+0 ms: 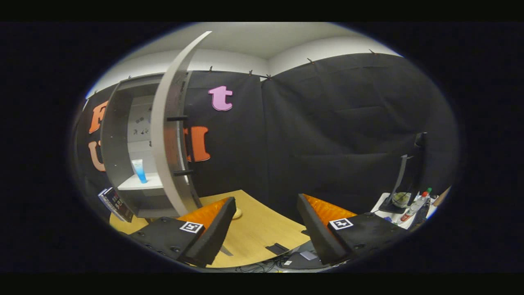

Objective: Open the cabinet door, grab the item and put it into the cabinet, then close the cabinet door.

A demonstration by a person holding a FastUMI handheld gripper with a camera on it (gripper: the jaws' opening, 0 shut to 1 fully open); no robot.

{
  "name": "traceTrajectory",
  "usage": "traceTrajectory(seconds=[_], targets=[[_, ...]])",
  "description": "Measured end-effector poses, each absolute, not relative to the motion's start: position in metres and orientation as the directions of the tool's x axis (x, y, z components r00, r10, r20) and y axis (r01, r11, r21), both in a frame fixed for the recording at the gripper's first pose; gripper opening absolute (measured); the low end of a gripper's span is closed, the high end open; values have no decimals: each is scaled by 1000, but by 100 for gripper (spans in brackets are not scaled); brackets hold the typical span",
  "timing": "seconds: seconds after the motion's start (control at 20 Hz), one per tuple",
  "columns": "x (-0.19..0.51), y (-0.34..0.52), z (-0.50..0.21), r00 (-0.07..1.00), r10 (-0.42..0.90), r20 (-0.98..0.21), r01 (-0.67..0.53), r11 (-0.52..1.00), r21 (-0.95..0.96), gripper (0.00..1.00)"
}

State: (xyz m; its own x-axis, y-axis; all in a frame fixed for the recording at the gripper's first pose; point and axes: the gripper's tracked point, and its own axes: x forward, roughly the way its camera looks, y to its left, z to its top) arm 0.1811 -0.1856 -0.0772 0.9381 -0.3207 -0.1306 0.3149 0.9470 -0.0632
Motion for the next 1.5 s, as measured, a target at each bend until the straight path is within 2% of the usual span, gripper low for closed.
traceTrajectory(seconds=[0.2,0.55,0.75,1.05,1.5], targets=[[216,-209,-112,940,-282,-192,284,959,-16,97],[249,-185,-147,957,-138,-254,143,990,-2,97],[254,-163,-161,960,-52,-275,60,998,19,97],[243,-145,-167,962,4,-274,-3,1000,1,96],[238,-32,-186,936,173,-308,-186,982,-14,96]])
